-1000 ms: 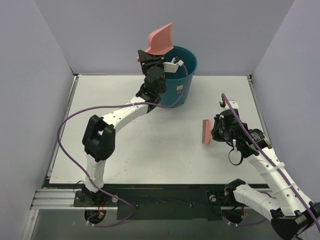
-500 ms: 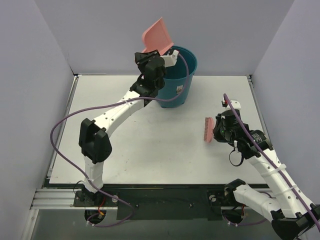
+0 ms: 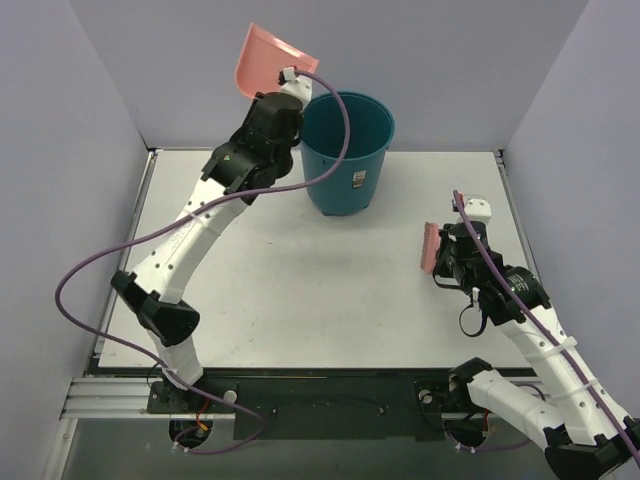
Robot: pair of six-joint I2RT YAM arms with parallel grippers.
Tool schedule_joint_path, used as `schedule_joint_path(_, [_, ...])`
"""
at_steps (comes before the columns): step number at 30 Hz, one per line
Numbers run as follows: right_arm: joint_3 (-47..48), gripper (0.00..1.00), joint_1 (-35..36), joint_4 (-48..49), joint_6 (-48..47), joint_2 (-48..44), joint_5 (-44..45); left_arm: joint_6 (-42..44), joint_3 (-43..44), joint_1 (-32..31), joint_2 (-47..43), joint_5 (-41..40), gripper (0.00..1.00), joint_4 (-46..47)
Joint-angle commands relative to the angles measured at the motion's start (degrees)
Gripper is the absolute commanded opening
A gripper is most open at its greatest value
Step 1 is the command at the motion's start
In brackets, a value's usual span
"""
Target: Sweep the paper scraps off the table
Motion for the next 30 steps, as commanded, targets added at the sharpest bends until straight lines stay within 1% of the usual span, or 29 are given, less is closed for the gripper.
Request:
schedule_joint_path(1, [-0.9, 0.00, -0.4, 2.5, -1.5, -1.0, 4.1, -24.3, -1.8, -0.1, -10.4, 11.4, 0.00, -17.9])
schedule_joint_path(2, [-1.2, 0.00, -0.4, 2.5, -1.6, -1.2, 3.9, -27.7, -4.3, -0.2, -11.7, 12.8, 0.00, -20.1])
schedule_joint_path(3, [-1.3, 0.00, -0.4, 2.5, -1.5, -1.3, 4.0, -29.7, -6.4, -0.2, -14.2, 16.1, 0.00, -20.9])
schedule_joint_path(5, [-1.6, 0.00, -0.5, 2.6, -1.5, -2.0, 4.0, -33.4, -12.2, -0.6, -18.0, 20.1, 0.00, -21.5])
schedule_joint_path(7, [-2.0, 0.00, -0.5, 2.6, -1.5, -2.6, 4.5, -38.2, -20.8, -0.9, -21.5, 24.1, 0.00, -21.2])
schedule_joint_path(8, [-2.0, 0.00, -0.6, 2.7, -1.6, -2.8, 4.3, -38.9, -23.2, -1.0, -22.4, 25.2, 0.00, -21.1])
schedule_joint_path(9, [-2.1, 0.00, -0.6, 2.7, -1.6, -2.8, 4.2, -40.9, -27.5, -1.4, -24.2, 26.6, 0.00, -20.8])
schedule_joint_path(10, [-2.0, 0.00, -0.6, 2.7, -1.4, -2.8, 4.1, -41.5, -29.5, -1.6, -25.1, 27.4, 0.00, -20.4])
schedule_joint_path(11, [-2.1, 0.00, -0.7, 2.7, -1.5, -2.8, 4.1, -43.1, -33.7, -2.3, -26.5, 29.4, 0.00, -19.5])
schedule_joint_path(14, [-2.3, 0.00, -0.9, 2.8, -1.3, -2.5, 4.0, -45.8, -41.0, -4.3, -27.7, 34.2, 0.00, -16.8])
schedule_joint_path(15, [-2.3, 0.00, -1.0, 2.8, -1.1, -2.4, 4.2, -47.3, -44.4, -6.2, -27.1, 34.2, 0.00, -15.0])
schedule_joint_path(18, [-2.2, 0.00, -1.4, 3.1, -0.8, -2.0, 4.2, -49.8, -50.0, -10.2, -24.6, 36.4, 0.00, -10.5])
schedule_joint_path(19, [-2.1, 0.00, -1.6, 3.1, -0.6, -1.8, 4.4, -50.9, -52.2, -11.7, -22.9, 36.9, 0.00, -7.4])
schedule_joint_path(23, [-0.4, 0.00, -1.9, 2.1, 0.2, -1.4, 4.7, -53.2, -57.1, -12.3, -17.5, 41.3, 0.00, 1.8])
schedule_joint_path(24, [0.2, 0.00, -2.1, 2.0, 0.8, -1.2, 4.6, -53.3, -57.6, -12.5, -15.7, 43.3, 0.00, 3.2])
schedule_joint_path(26, [1.5, 0.00, -1.9, 1.6, 1.9, -1.0, 3.6, -53.5, -58.4, -12.8, -12.6, 44.1, 0.00, 5.2])
schedule_joint_path(30, [2.2, 0.00, -2.0, 3.5, 6.0, -0.3, -1.3, -53.8, -60.9, -13.3, -7.7, 48.7, 0.02, 11.1])
